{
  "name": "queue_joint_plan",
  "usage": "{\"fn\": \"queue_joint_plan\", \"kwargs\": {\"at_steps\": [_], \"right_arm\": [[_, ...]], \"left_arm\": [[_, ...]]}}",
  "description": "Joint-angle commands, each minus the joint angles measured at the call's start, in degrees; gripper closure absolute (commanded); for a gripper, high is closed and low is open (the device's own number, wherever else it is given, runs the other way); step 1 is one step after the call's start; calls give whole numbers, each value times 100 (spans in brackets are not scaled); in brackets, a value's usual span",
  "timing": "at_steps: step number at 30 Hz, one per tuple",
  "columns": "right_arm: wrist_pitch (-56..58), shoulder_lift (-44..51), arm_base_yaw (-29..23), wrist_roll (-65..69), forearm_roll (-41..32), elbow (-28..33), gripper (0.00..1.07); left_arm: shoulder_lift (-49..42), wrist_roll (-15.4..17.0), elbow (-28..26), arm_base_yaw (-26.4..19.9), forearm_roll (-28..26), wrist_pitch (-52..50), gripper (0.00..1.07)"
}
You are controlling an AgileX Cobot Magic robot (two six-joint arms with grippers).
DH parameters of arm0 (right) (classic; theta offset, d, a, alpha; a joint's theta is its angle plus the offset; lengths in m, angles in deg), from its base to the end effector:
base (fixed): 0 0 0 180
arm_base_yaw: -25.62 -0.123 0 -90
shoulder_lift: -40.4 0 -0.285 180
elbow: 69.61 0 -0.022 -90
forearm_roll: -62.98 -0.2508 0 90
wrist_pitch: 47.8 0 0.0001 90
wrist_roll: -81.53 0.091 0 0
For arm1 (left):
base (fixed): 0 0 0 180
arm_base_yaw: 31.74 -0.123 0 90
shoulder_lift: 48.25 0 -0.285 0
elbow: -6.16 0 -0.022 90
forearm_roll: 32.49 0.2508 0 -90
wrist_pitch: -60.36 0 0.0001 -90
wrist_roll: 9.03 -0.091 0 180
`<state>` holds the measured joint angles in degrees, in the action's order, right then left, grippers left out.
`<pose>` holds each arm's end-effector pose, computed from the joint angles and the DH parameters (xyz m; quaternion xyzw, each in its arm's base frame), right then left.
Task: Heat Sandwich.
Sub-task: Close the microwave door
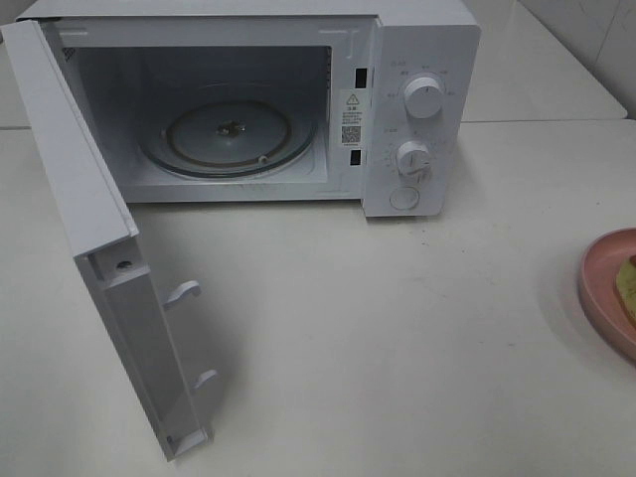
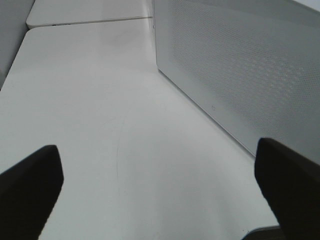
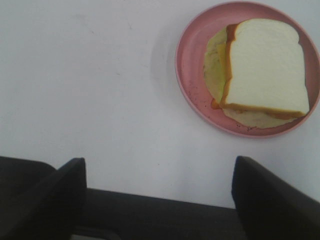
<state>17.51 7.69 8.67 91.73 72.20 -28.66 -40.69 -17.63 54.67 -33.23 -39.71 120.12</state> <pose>0.0556 0.0031 0.3010 -0.0608 0.9316 0.0041 0.3584 -0.0049 -0.0100 0.2795 0.0545 0.8438 -0.0161 0.5336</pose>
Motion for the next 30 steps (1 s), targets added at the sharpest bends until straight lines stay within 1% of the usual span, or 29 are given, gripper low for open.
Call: {"fn": "queue_joint_plan", "kwargs": {"at_steps": [1,2,6,7,8,12,14,16,18,19,23,25,30], "right_arm": [[57,510,304,-223,-23,34,31],[40,762,510,-407,-63,34,31],[-17,1106,670,-424,-201,115,31],[-34,1329,785,-424,-264,235,31],[-34,1329,785,-424,-264,235,31],[-6,1839,1083,-447,-384,521,31],[-40,1948,1140,-464,-395,504,31],[-178,2303,1364,-470,-384,533,31],[-201,2401,1421,-470,-384,533,31],[-218,2664,1564,-470,-384,533,31],[-281,2664,1633,-470,-413,556,31],[-579,2664,1633,-447,-458,745,31],[-579,2664,1633,-584,-556,733,31]], "left_arm": [[-149,11,17,29,-52,-63,5],[-149,11,17,29,-52,-63,5],[-149,11,17,29,-52,-63,5],[-149,11,17,29,-52,-63,5],[-149,11,17,29,-52,-63,5],[-149,11,17,29,-52,-63,5],[-149,11,17,29,-52,-63,5],[-149,11,17,29,-52,-63,5],[-149,11,17,29,-52,-63,5],[-149,11,17,29,-52,-63,5],[-149,11,17,29,-52,-63,5],[-149,11,17,29,-57,-63,5],[-149,11,17,29,-57,-63,5]]}}
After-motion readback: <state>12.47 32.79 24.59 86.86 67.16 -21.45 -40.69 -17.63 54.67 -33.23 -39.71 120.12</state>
